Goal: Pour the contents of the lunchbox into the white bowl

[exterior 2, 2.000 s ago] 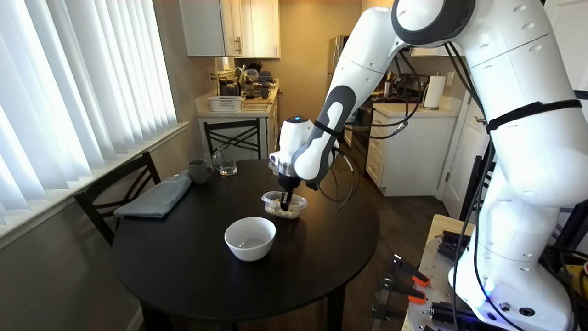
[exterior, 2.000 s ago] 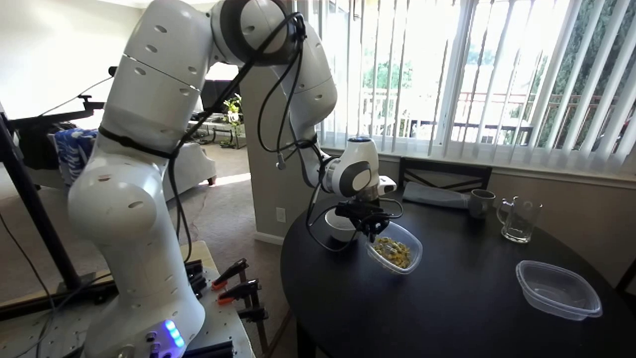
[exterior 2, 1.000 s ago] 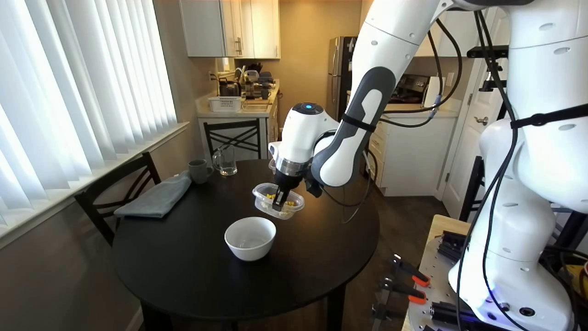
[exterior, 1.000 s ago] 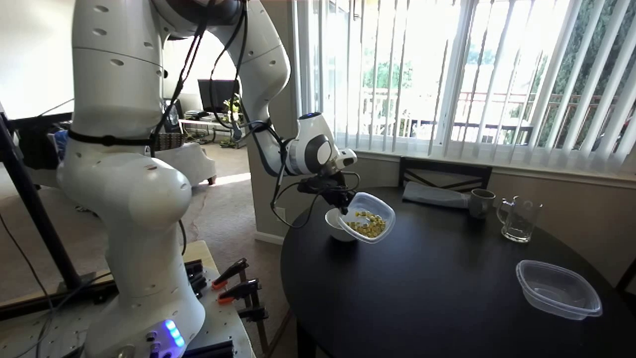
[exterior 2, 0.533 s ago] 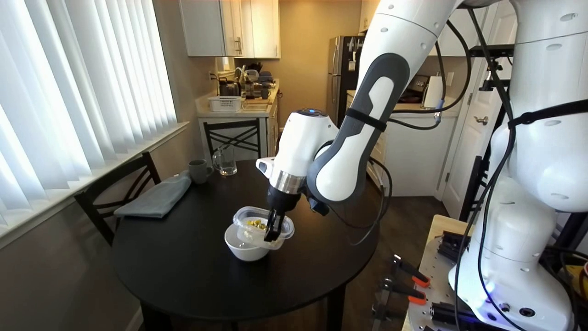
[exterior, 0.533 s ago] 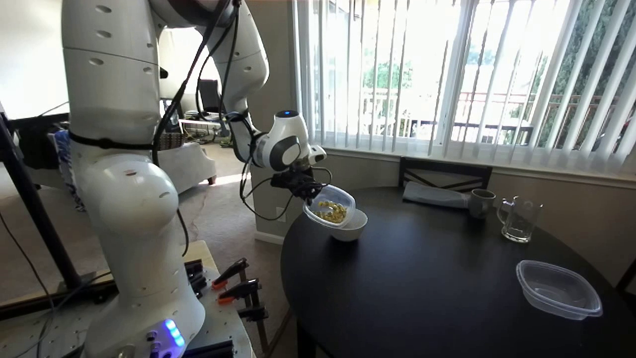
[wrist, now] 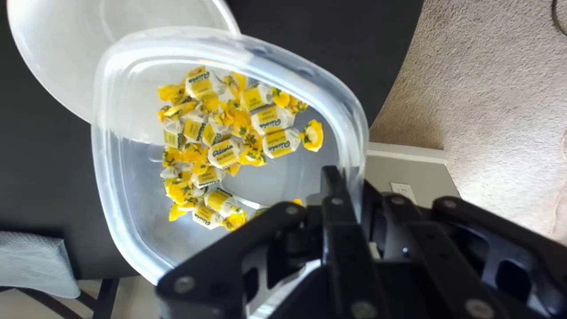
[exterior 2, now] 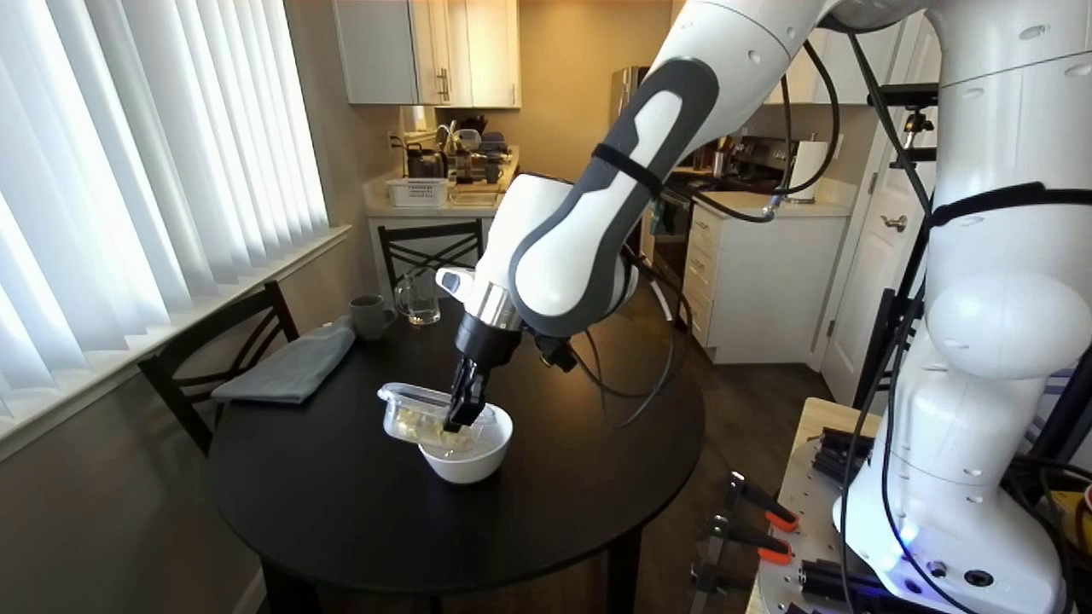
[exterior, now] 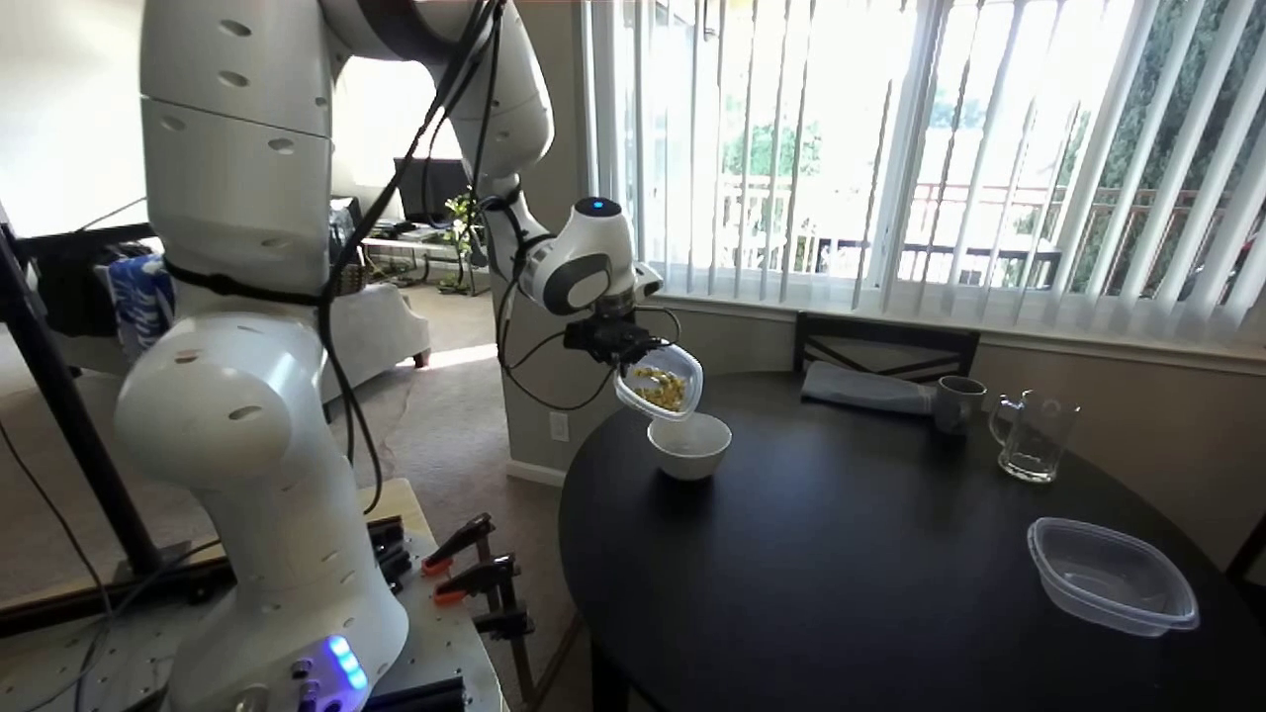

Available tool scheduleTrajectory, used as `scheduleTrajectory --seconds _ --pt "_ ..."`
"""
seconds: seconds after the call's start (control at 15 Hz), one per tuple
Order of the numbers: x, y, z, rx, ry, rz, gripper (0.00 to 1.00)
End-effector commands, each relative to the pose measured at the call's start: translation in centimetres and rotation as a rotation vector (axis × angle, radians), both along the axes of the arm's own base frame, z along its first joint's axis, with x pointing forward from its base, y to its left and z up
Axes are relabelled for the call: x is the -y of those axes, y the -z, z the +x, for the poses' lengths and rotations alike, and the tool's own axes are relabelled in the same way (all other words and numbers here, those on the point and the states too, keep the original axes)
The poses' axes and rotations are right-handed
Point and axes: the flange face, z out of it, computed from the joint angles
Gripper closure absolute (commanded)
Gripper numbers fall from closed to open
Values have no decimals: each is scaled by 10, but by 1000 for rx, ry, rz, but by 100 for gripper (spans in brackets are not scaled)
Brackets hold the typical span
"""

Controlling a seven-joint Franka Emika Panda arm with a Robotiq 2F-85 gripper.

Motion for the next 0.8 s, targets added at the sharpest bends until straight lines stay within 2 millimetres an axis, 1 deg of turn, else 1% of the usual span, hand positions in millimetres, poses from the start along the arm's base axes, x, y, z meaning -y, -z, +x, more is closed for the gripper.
scheduleTrajectory --seconds 0.0,0.2,0.4,0.6,0.73 --pt "17 -12 37 -49 -27 124 94" --pt "41 -19 52 -163 -2 231 94" --pt "62 -24 57 -269 51 318 94" --pt "76 -26 59 -343 84 392 94" --pt "82 -27 59 -389 96 424 94"
